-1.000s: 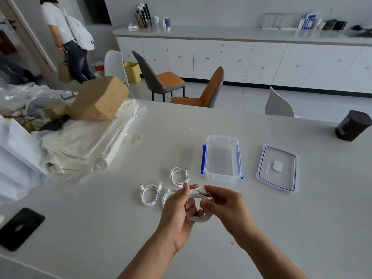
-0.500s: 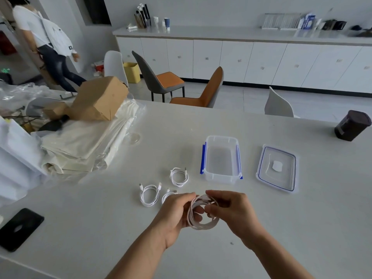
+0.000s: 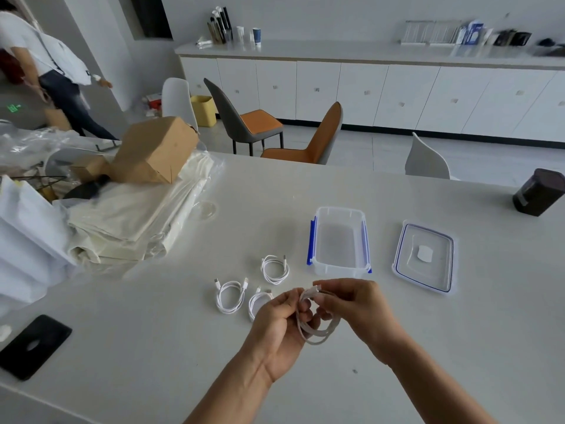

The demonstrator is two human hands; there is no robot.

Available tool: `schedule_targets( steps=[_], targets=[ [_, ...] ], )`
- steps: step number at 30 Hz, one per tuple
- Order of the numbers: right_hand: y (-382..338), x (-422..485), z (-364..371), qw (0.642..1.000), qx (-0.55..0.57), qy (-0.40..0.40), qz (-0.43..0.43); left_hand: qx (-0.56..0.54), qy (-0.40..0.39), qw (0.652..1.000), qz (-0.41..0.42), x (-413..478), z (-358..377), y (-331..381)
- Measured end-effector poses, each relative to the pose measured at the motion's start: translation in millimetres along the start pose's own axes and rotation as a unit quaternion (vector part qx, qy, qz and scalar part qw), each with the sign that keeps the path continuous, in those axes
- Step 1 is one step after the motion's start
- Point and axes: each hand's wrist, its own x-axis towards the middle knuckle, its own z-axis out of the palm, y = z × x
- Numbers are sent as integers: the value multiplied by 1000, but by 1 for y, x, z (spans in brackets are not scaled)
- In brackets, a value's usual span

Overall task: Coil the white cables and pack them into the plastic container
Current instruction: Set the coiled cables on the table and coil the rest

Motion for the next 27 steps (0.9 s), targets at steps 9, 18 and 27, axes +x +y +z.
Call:
schedule_targets(
  steps=[9, 18, 27],
  targets=[
    [0, -5, 8, 996, 57, 43, -50, 34, 9, 999, 39, -3, 13, -1],
    [15, -6, 1, 997, 80, 4, -7, 13, 20, 999, 33, 0, 10, -3],
    [29, -12, -1, 987, 150, 33, 47, 2, 23, 998, 52, 1, 5, -3]
  ],
)
